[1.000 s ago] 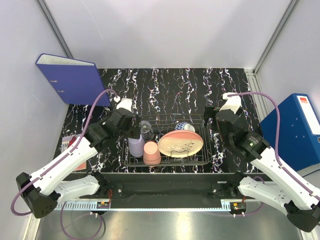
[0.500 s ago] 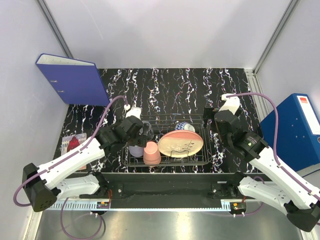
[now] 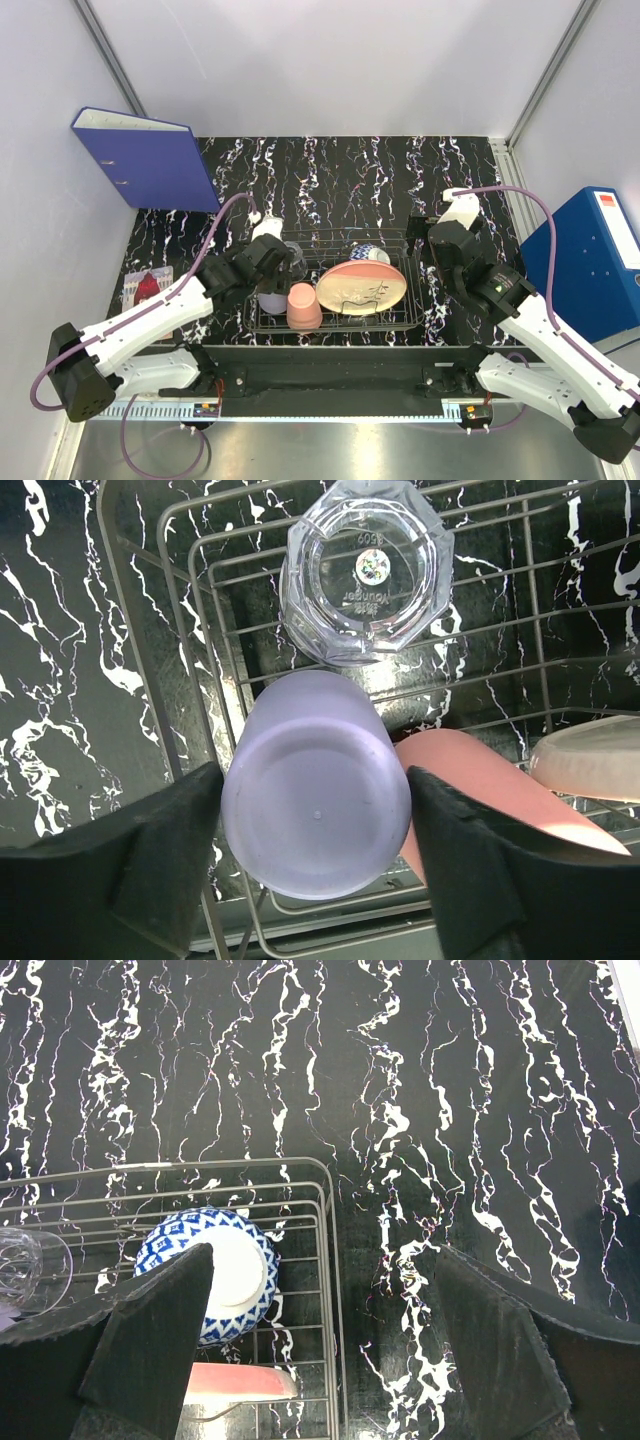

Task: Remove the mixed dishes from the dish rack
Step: Pick up the cup from the dish rack, then place the cup at the center of the board.

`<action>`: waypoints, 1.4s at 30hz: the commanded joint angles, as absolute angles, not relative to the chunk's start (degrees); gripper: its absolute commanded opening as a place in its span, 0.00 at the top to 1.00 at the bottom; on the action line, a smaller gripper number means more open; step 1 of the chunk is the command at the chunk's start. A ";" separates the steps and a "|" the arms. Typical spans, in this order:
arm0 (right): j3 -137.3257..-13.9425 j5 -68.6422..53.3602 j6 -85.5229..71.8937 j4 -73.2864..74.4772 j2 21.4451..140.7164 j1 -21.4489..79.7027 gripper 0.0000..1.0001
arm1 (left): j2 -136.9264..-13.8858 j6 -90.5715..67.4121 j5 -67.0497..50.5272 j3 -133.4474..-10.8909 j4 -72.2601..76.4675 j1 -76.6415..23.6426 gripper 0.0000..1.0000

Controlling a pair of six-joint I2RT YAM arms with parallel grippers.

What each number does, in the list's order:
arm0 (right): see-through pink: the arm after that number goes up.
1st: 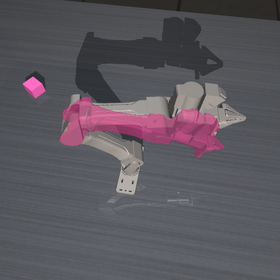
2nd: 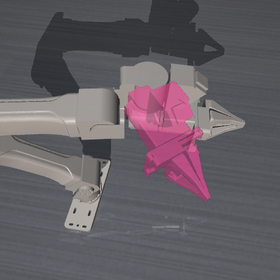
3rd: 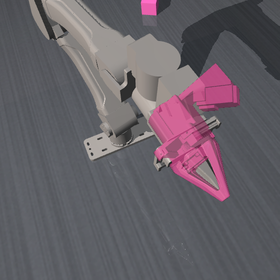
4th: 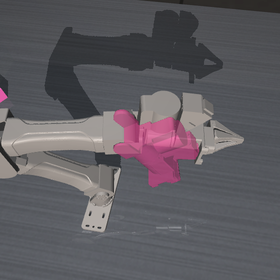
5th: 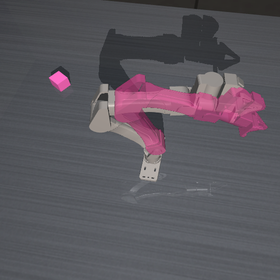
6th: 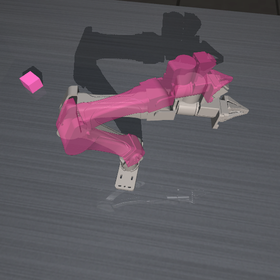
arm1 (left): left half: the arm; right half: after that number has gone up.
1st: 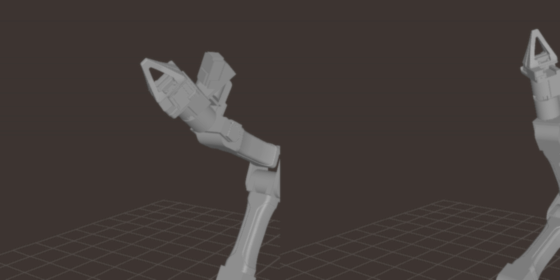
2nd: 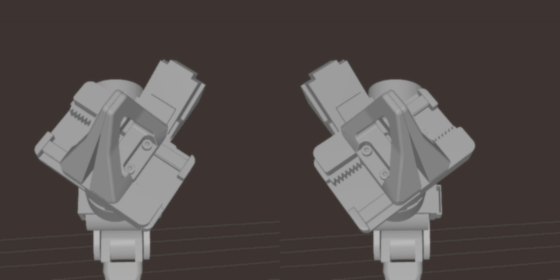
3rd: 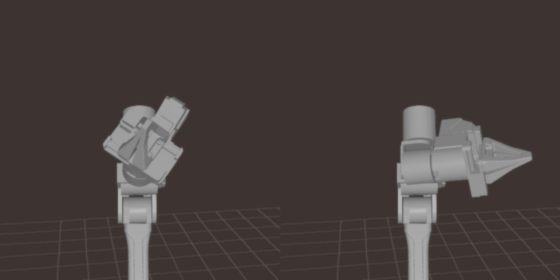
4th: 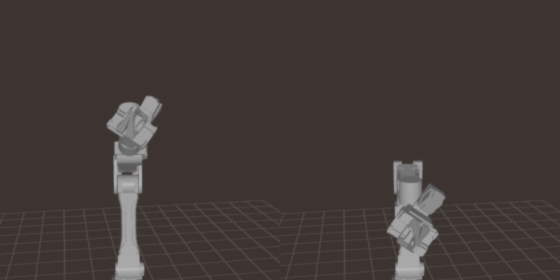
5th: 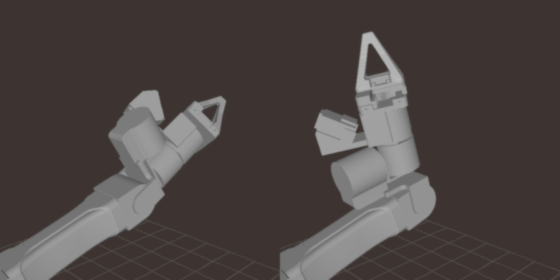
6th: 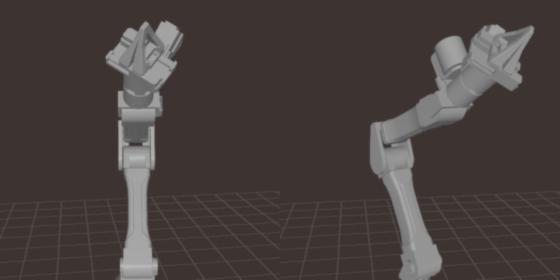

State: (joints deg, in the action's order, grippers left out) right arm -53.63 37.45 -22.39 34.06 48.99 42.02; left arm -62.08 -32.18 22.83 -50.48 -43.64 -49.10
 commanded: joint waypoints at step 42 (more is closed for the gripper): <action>-57.66 -2.89 -34.71 1.68 37.70 42.45 0.00 | -61.08 -31.72 -15.20 -73.57 6.40 -47.20 1.00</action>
